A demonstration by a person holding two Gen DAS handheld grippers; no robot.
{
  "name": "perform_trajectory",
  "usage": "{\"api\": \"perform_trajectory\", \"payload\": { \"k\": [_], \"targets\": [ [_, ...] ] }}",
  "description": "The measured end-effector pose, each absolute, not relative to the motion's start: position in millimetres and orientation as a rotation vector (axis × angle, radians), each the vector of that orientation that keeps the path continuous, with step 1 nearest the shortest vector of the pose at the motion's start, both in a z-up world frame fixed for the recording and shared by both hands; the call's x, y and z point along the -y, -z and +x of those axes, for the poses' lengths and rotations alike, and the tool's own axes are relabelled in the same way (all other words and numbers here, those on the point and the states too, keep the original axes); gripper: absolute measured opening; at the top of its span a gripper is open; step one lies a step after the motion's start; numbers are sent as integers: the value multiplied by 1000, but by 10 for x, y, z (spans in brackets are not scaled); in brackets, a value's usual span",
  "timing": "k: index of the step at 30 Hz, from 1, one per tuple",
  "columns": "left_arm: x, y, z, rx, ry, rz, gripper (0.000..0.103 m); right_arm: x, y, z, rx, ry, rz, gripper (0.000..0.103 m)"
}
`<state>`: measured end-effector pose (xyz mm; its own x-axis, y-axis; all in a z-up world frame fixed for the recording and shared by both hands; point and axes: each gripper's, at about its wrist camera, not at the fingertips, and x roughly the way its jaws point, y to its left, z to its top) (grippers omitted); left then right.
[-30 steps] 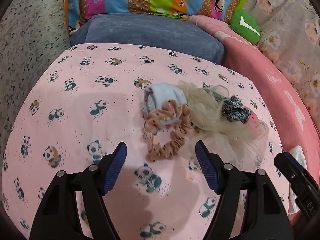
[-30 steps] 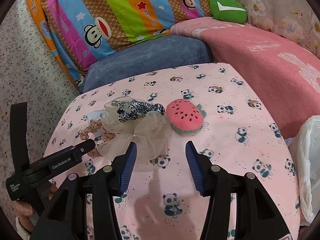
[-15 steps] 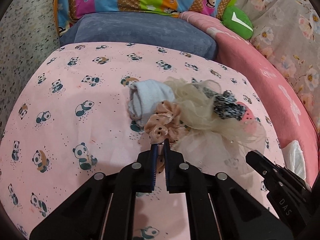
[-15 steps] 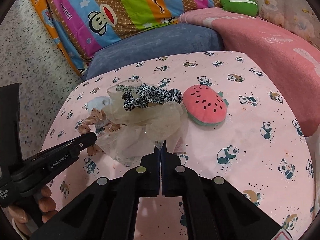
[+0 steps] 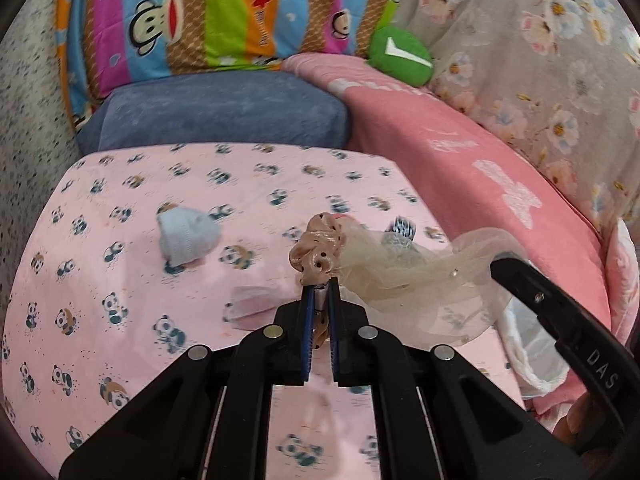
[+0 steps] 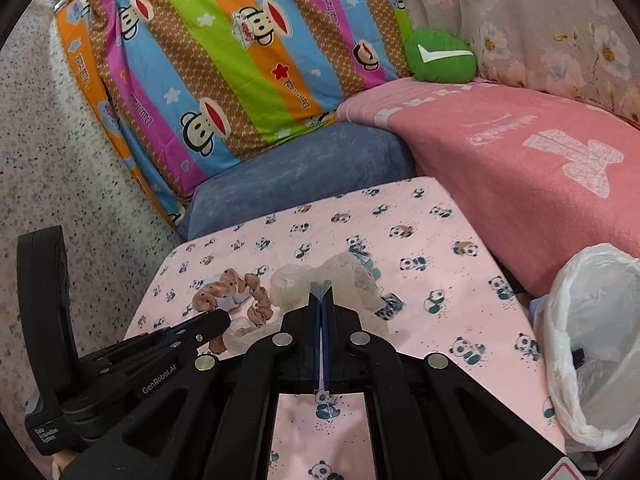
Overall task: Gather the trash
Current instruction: 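Grasp the brown scrunchie with the left tool while the right tool grasps the beige tulle, then carry the scrunchie and tulle over the bin and open both tools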
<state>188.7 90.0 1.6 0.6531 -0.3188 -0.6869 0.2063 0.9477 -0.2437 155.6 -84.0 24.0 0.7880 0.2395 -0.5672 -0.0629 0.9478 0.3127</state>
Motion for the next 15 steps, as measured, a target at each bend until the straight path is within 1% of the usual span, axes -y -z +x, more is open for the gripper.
{"api": "perform_trajectory", "payload": {
  "k": [9, 15],
  "targets": [
    [-211, -390, 1611, -747, 412, -85, 6, 1532, -724, 1122, -502, -82, 322, 1],
    [285, -512, 1459, -736, 507, -40, 6, 2115, -857, 882, -442, 19, 367, 1]
  ]
}}
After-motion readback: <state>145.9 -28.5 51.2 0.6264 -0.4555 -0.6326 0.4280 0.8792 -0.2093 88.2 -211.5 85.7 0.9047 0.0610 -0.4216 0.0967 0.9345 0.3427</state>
